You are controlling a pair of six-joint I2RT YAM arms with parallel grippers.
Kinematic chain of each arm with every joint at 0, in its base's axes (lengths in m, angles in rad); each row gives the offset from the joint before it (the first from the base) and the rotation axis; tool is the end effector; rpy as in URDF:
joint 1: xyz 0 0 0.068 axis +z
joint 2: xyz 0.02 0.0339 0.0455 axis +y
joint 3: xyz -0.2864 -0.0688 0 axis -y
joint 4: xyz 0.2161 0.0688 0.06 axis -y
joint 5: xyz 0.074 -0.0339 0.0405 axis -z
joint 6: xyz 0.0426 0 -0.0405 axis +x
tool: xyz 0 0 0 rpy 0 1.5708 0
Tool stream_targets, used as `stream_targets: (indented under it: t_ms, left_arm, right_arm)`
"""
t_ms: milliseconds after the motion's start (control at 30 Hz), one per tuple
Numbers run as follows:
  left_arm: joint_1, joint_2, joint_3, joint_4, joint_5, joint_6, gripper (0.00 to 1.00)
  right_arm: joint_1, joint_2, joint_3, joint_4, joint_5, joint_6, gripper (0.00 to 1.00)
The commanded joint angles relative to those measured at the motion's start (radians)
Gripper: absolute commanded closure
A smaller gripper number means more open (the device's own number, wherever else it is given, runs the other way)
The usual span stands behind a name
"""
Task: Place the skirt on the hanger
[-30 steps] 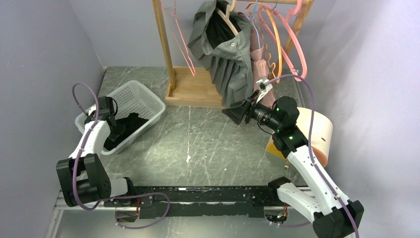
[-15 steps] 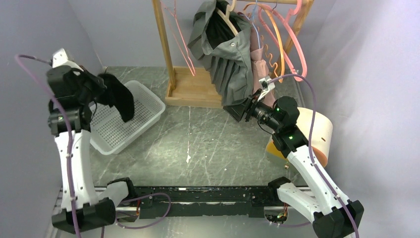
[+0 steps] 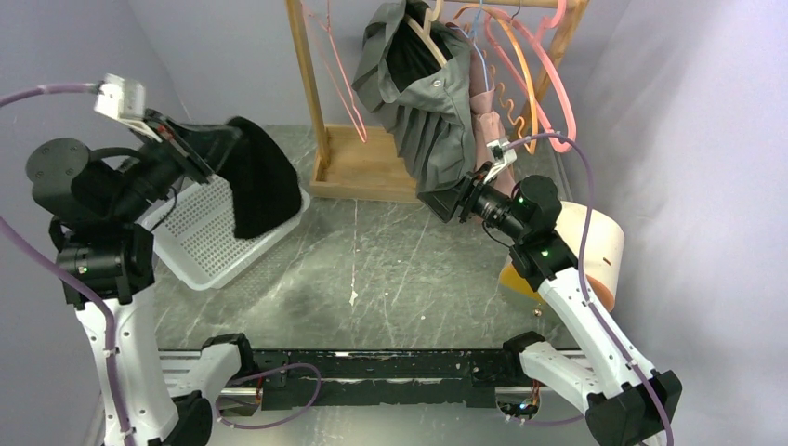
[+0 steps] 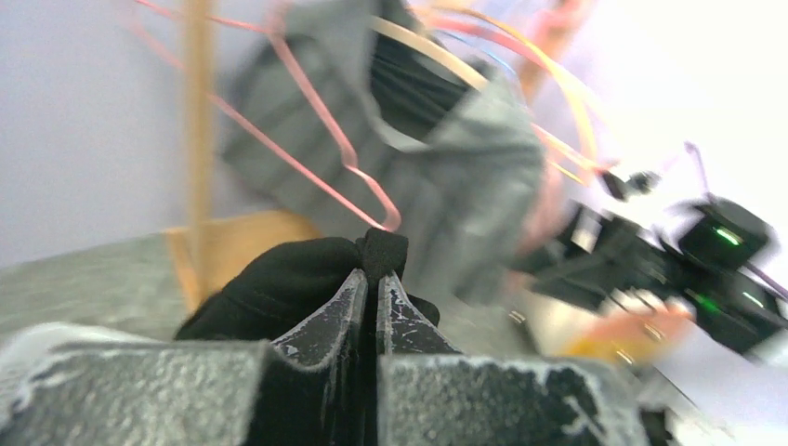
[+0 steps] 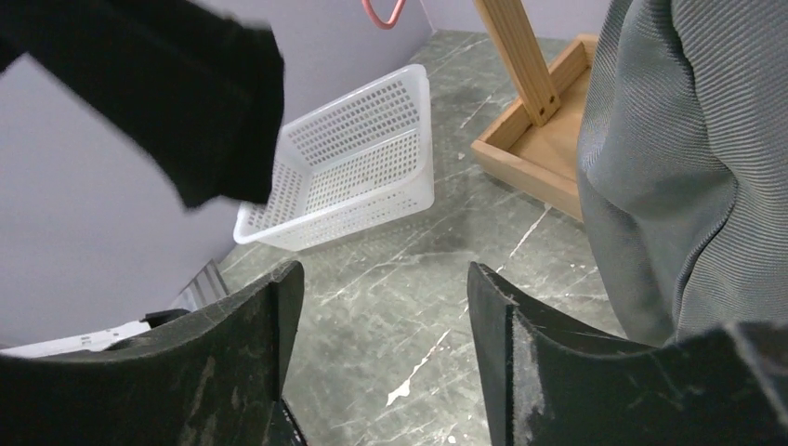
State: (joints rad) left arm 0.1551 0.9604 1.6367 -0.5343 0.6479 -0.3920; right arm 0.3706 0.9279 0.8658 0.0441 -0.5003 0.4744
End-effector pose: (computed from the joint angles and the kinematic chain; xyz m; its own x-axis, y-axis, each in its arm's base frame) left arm 0.0965 -0.0109 0.5455 -0.0492 -0.3160 -0.9475 0.4851 0.8217 -0.2993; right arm 0.1595 0.0839 0.3872 -0.3643 0.2885 -0.8855 -0.6727 0.5760 0.4644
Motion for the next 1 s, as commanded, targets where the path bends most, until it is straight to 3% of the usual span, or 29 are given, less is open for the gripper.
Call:
stream_targets:
  t_ms: [0, 133, 200, 333, 433, 633, 967]
  left_arm:
    - [-0.066, -0.022, -0.156, 0.15, 0.388, -0.116, 0.93]
    - [-0.132, -0.051, -0.435, 0.402, 0.543, -0.307, 0.93]
    - [-0.181, -0.047, -0.489, 0.325, 0.486, -0.239, 0.93]
    - [-0.271, 0.025, -0.481, -0.009, 0.165, 0.009, 0.93]
    - [-0.275, 0.062, -0.536, -0.081, 0.084, 0.109, 0.93]
    - [-0.275, 0.077, -0.669, -0.019, 0.109, 0.128, 0.93]
    - [-0.275, 0.049, -0.645, -0.059, 0.219, 0.215, 0.93]
  right_arm:
    - [-0.001, -0.026, -0.002, 0.008, 0.023, -0.011, 0.3]
    - [0.004, -0.024, -0.038, 0.011, 0.007, -0.031, 0.26]
    - [0.027, -0.012, -0.065, 0.013, 0.033, -0.03, 0.26]
    - [0.161, 0.042, -0.129, 0.009, 0.195, -0.038, 0.26]
    - [0.282, 0.096, -0.175, 0.027, 0.344, -0.039, 0.25]
    - [0.38, 0.283, -0.251, 0.161, 0.393, 0.095, 0.25]
    - [0.415, 0.557, -0.212, 0.434, 0.29, 0.262, 0.27]
